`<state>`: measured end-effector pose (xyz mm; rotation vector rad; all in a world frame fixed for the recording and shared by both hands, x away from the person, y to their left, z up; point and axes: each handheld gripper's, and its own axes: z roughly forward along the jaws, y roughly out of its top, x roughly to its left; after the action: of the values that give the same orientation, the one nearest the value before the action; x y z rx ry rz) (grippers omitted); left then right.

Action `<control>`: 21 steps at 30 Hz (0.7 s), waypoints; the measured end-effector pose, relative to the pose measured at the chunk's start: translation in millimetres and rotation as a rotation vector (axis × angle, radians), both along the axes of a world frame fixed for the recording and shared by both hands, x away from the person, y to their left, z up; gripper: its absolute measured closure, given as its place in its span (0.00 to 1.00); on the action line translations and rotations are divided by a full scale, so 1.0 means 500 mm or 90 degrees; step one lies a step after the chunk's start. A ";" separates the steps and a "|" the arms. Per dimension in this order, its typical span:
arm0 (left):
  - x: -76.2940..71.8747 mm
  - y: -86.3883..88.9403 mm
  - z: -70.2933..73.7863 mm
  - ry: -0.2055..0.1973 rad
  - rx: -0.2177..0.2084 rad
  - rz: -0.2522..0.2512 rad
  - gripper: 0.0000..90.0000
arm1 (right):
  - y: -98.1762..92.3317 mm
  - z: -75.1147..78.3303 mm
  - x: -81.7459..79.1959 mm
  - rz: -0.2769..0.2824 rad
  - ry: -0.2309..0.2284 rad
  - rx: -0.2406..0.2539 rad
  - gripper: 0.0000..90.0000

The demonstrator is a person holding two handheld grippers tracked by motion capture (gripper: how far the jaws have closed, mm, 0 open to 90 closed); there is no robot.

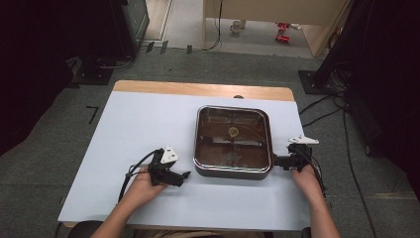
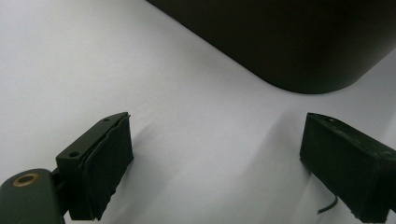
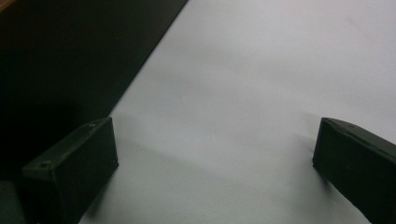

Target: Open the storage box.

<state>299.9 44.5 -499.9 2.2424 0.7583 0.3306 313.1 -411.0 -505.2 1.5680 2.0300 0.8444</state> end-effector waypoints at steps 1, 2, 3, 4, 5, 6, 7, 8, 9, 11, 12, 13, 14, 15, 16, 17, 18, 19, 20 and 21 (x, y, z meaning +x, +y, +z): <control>0.000 0.000 0.000 0.000 0.000 0.000 0.10 | 0.000 0.000 0.000 0.000 0.000 0.000 0.00; 0.000 0.000 0.000 0.000 0.000 0.000 0.10 | 0.000 0.000 0.000 0.000 0.000 0.000 0.00; 0.000 0.000 0.000 0.000 0.000 0.000 0.10 | 0.000 0.000 0.000 0.000 0.000 0.000 0.00; 0.000 0.000 0.000 0.000 0.000 0.000 0.10 | 0.000 0.000 0.000 -0.001 0.000 0.001 0.00; 0.000 0.000 0.000 0.000 0.000 0.000 0.10 | 0.000 0.000 0.000 -0.001 0.000 0.001 0.00; 0.000 0.000 0.000 0.000 0.000 0.001 0.10 | 0.000 0.000 0.000 0.000 0.000 0.000 0.00; 0.000 -0.001 0.000 0.001 0.000 0.002 0.10 | 0.000 0.000 0.000 0.000 0.000 0.000 0.00; 0.000 -0.001 0.000 0.002 0.000 0.002 0.10 | 0.000 0.000 0.000 0.000 0.000 0.000 0.00; 0.000 -0.001 0.000 0.002 0.000 0.002 0.10 | 0.000 0.000 0.000 0.000 0.000 0.000 0.00; 0.000 -0.005 0.004 0.011 0.009 0.012 0.10 | 0.000 0.000 0.000 0.000 0.000 0.000 0.00; 0.000 -0.005 0.004 0.011 0.009 0.012 0.10 | 0.000 0.000 0.000 0.000 0.000 0.000 0.00; 0.001 -0.009 0.007 0.018 0.020 0.017 0.10 | 0.000 0.000 0.000 0.000 0.000 0.000 0.00; 0.005 -0.020 0.018 0.041 0.054 0.026 0.11 | 0.000 0.000 0.000 0.000 0.000 0.000 0.00; 0.005 -0.020 0.018 0.041 0.054 0.026 0.12 | 0.000 0.000 0.000 0.000 0.000 0.000 0.00; 0.009 -0.027 0.026 0.055 0.077 0.020 0.14 | 0.000 0.000 0.000 0.000 0.000 0.000 0.00; 0.010 -0.028 0.027 0.057 0.080 0.015 0.15 | 0.000 0.000 0.000 0.000 0.000 0.000 0.00; 0.011 -0.028 0.028 0.058 0.081 0.014 0.15 | 0.000 0.000 0.000 0.000 0.000 0.000 0.00; 0.013 -0.029 0.029 0.063 0.086 0.009 0.15 | 0.000 0.000 0.000 0.000 0.000 0.000 0.00; 0.016 -0.030 0.031 0.069 0.091 0.006 0.15 | 0.000 0.000 0.000 0.000 0.000 0.000 0.00; 0.019 -0.030 0.035 0.077 0.096 0.003 0.16 | 0.000 0.000 0.000 0.000 0.000 0.000 0.00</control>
<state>309.3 29.7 -482.6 2.4199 0.8261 0.2638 313.1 -410.9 -505.1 1.5686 2.0296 0.8441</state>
